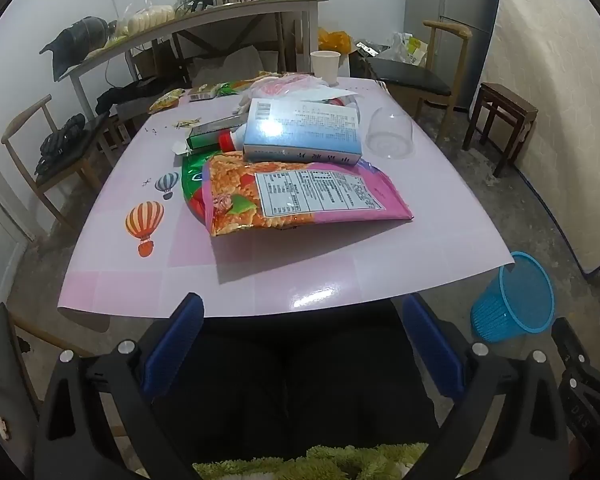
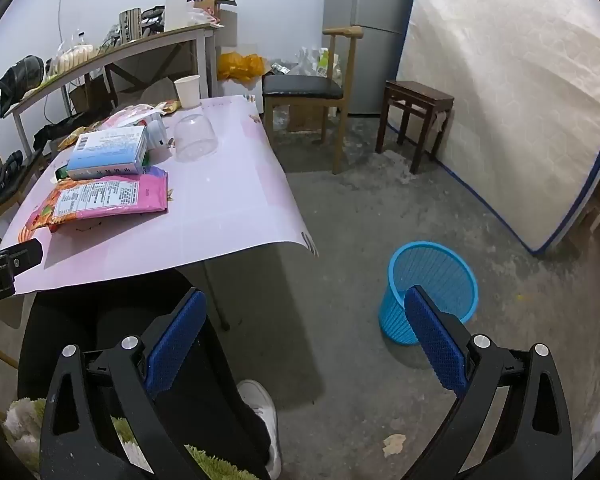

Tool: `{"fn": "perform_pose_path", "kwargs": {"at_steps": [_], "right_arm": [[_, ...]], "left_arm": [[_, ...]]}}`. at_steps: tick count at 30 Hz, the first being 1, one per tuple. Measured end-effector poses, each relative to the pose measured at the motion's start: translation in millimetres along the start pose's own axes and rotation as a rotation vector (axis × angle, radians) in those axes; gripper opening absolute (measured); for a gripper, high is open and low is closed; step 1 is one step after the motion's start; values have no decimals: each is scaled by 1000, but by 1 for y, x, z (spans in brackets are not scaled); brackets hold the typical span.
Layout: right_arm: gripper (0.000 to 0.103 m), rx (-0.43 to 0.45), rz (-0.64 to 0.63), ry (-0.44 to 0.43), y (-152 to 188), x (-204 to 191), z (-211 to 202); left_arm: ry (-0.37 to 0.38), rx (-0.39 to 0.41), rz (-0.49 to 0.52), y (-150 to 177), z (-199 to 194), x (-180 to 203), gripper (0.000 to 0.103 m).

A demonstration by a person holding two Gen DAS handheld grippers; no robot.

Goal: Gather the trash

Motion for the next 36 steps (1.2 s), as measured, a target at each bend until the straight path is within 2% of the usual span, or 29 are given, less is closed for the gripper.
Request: {"fn": "perform_pose_path", "kwargs": {"at_steps": [11,36], "right_arm": [[95,6,3,-5,7,28,-16],[95,9,1,-7,2,20,-15]], "left_arm": [[0,2,-1,0,0,1,97],[7,-2,-8,3,5,-4,97]]}}
Point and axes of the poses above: each gripper's, at about its wrist camera, not at the fingertips, and z roughly the way its jaws point, x to its right, y to its underside, the point moved 6 cm from there along z, roughly the way its jaws point, and after that the axes turned 9 degrees about -y, right-handed, at the moved point
